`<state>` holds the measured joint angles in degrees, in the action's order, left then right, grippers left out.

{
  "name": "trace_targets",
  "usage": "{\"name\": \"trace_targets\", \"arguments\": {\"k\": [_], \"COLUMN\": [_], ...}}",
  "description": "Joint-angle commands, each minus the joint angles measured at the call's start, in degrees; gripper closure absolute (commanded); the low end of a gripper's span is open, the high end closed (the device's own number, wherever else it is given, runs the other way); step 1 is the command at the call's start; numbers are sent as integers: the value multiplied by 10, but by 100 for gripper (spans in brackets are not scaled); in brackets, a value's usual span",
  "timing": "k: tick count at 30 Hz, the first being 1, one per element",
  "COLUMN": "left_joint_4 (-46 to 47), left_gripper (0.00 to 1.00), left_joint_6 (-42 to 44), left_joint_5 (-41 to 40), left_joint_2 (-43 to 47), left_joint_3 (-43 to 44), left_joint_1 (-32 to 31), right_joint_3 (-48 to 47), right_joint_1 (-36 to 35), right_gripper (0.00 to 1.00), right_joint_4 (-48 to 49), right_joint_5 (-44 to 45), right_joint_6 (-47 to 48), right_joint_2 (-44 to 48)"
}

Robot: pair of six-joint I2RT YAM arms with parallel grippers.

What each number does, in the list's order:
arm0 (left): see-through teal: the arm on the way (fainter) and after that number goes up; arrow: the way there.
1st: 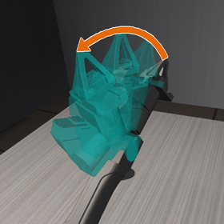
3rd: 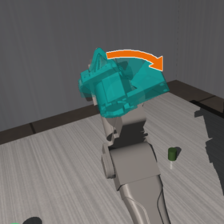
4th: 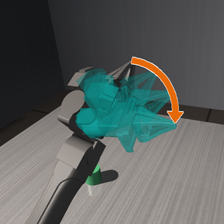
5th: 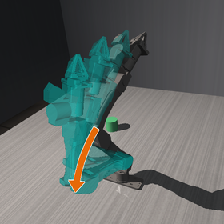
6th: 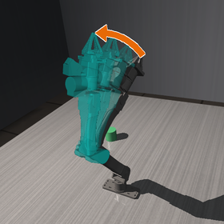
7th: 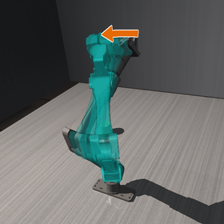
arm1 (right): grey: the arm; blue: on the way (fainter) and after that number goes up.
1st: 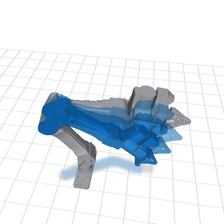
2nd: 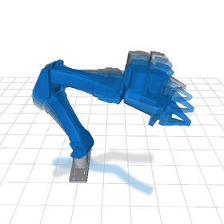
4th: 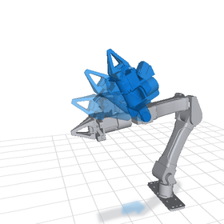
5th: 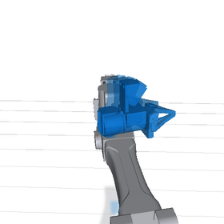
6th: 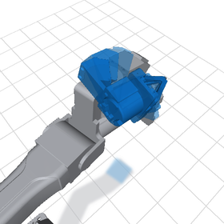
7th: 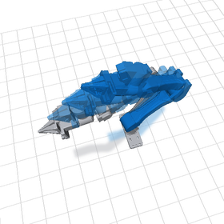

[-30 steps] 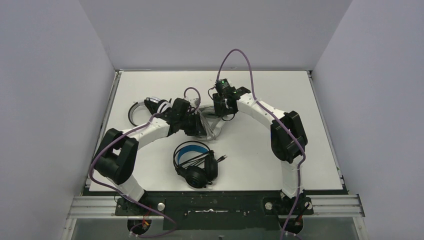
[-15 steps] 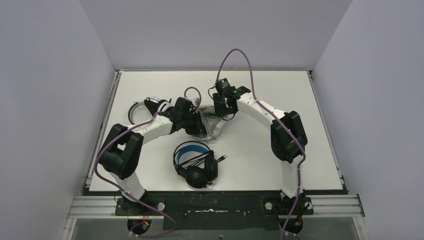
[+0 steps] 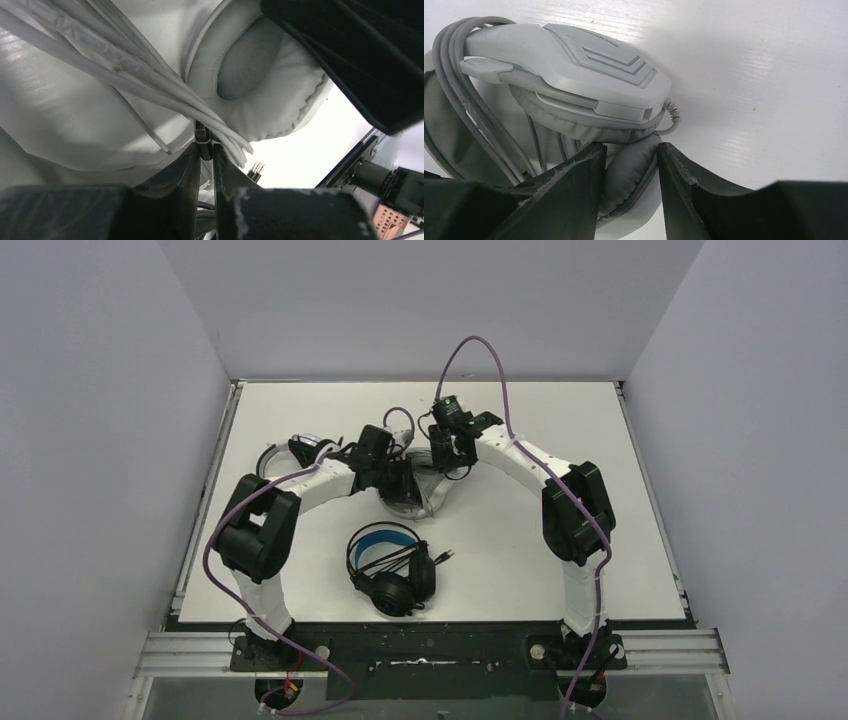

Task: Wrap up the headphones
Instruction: Adjust the headphones cable on the headphones.

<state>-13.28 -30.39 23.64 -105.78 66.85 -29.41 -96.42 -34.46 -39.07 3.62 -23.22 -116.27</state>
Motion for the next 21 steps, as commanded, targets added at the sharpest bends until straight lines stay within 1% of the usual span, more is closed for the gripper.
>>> {"name": "trace_targets", "arguments": {"k": [1, 2, 5, 8, 10, 12, 17, 19, 21], "left_joint_4": [107, 142, 195, 256, 274, 314, 402, 421, 415], "left_gripper": [86, 84, 81, 81, 81, 81, 80, 80, 79], "left_joint_6": [91, 98, 111, 109, 109, 113, 95, 83, 76], "left_joint_5": [56, 62, 73, 71, 63, 59, 82, 80, 59], "left_joint_2": [33, 41, 47, 44, 44, 51, 47, 48, 55], "left_joint_3": [-17, -30, -71, -98, -107, -128, -167, -180, -190], "left_joint_1": [1, 0, -7, -9, -9, -10, -2, -2, -2], "right_joint_3": [-17, -16, -13, -14, -14, -12, -14, -14, -14], "right_joint_1": [-8, -8, -7, -8, -8, -7, -7, -6, -6], "right_gripper": [58, 58, 58, 58, 58, 58, 58, 58, 58], "right_joint_4": [7, 8, 12, 14, 14, 16, 17, 17, 18], "right_joint_5": [-11, -12, -12, -13, -13, -14, -18, -19, -23], "right_joint_6": [-11, -11, -11, -11, -12, -12, -11, -11, -10], "right_joint_2": [2, 4, 5, 4, 4, 4, 3, 3, 2]}}
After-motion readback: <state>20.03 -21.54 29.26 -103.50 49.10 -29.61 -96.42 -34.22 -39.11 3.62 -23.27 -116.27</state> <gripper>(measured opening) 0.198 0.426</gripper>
